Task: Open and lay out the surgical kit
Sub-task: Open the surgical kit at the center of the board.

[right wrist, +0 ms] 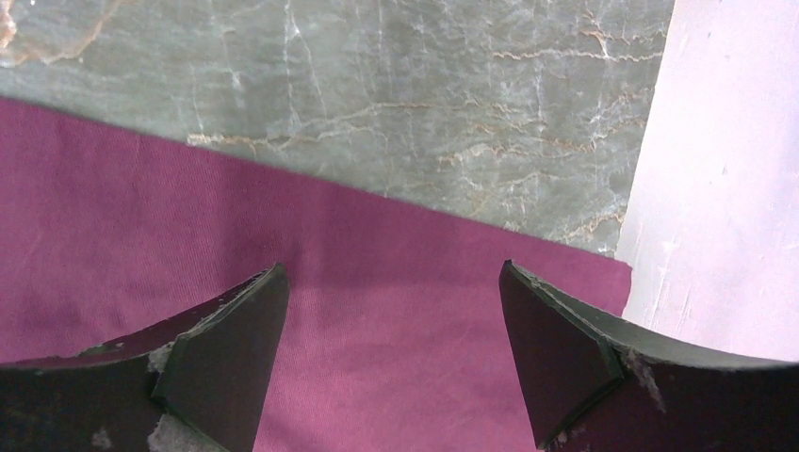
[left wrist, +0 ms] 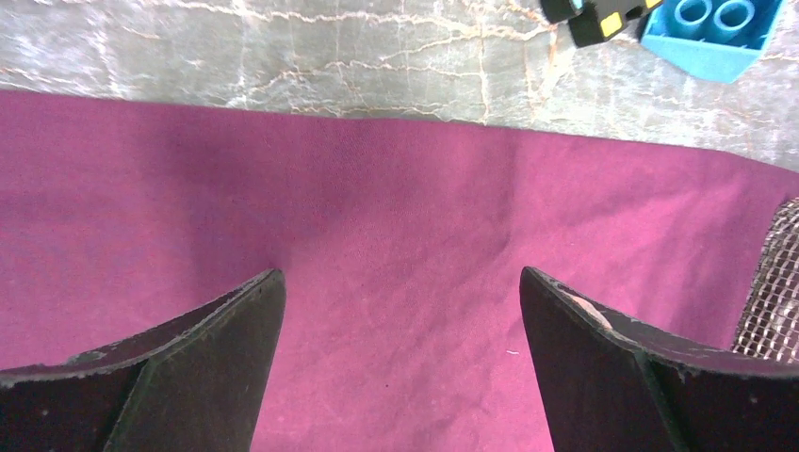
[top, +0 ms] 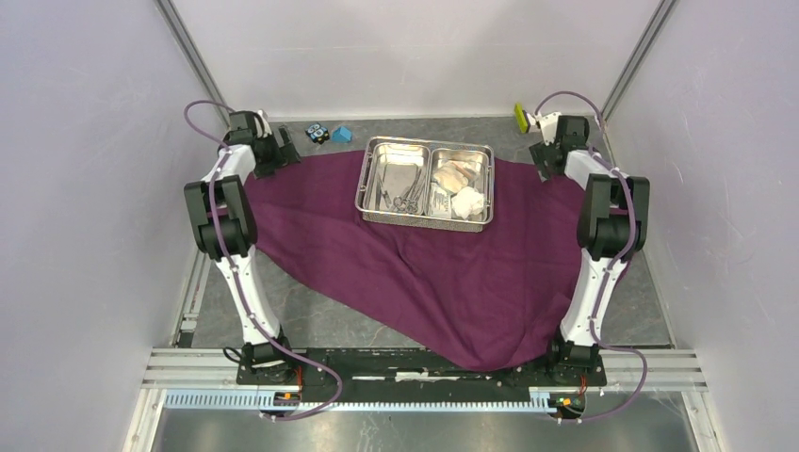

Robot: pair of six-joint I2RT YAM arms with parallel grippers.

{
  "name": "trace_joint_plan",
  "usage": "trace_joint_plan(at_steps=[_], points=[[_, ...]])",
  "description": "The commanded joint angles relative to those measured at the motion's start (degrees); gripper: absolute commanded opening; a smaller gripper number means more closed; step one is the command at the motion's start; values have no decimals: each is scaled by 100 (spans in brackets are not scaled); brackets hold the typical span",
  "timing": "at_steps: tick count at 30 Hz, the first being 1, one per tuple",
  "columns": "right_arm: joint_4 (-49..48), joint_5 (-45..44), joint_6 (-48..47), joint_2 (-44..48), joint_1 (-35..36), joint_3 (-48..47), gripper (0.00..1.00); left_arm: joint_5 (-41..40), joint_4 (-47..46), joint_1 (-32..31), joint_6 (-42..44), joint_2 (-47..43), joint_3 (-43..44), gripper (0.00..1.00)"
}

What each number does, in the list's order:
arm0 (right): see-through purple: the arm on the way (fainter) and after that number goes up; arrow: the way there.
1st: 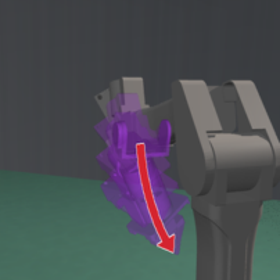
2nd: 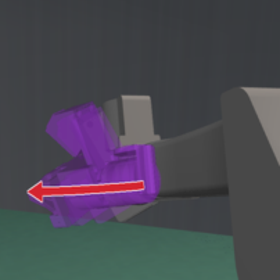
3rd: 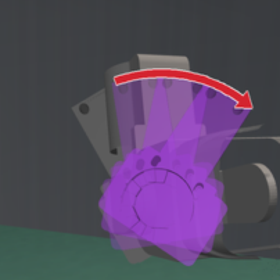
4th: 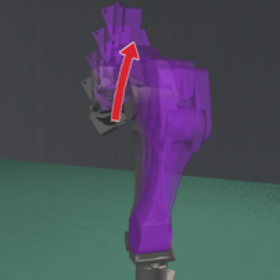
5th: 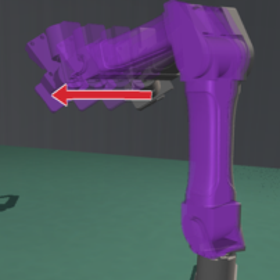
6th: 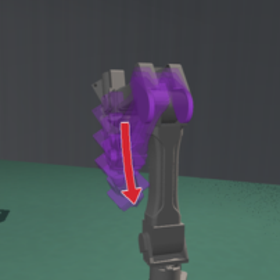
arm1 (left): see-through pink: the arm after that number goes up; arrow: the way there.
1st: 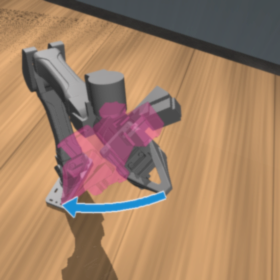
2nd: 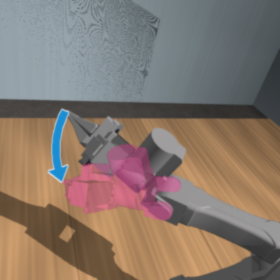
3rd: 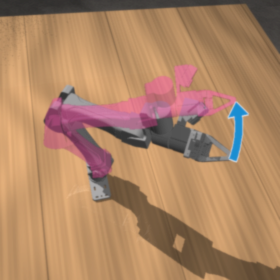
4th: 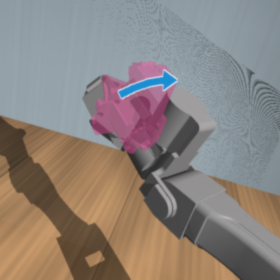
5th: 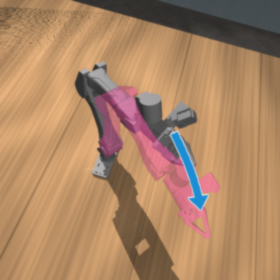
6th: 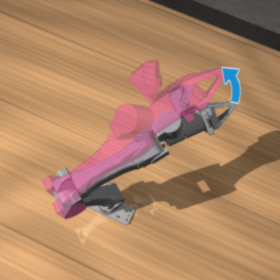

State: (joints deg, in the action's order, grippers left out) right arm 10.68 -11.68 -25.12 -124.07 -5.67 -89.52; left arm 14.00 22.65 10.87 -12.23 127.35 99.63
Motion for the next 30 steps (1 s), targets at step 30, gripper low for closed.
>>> trace_joint_plan(at_steps=[30], points=[[1119, 1667, 438, -115, -1466, -65, 75, -126, 292, 411, 730, 258, 567, 92]])
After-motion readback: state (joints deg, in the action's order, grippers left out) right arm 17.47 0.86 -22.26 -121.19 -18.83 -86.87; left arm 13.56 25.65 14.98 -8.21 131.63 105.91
